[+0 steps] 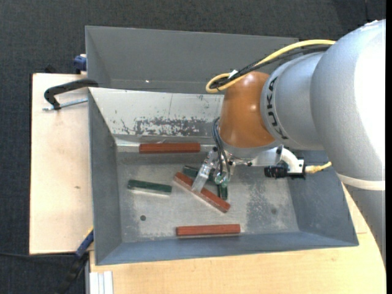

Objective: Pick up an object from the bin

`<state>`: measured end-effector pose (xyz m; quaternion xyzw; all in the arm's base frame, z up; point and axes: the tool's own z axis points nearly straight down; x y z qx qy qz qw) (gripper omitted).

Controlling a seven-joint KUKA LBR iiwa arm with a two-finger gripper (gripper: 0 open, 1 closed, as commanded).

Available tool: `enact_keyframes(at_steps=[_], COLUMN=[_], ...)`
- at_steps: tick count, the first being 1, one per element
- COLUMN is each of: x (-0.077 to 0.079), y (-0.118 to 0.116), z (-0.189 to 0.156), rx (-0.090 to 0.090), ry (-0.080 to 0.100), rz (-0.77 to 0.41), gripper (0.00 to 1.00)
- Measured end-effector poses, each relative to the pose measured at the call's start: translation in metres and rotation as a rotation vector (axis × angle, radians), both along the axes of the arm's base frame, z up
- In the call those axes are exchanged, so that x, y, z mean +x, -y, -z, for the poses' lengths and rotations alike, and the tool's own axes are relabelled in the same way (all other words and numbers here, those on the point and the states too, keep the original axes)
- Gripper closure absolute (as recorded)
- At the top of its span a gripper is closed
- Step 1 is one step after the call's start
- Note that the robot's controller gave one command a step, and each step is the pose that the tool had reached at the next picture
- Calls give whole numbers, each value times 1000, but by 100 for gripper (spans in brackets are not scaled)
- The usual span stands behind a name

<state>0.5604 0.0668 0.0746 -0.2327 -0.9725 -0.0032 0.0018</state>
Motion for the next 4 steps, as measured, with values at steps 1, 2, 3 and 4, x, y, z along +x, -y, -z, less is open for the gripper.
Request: enact_keyframes(at_steps=[1,2,3,4], x=[-2,-1,0,1], y=[2,1,1,1], z=[-33,-66,-85,-98], rx=[-6,-6,-5,-5], ry=[-3,1,7,10], rz=[0,0,-1,-1], gripper=[100,100,100,100])
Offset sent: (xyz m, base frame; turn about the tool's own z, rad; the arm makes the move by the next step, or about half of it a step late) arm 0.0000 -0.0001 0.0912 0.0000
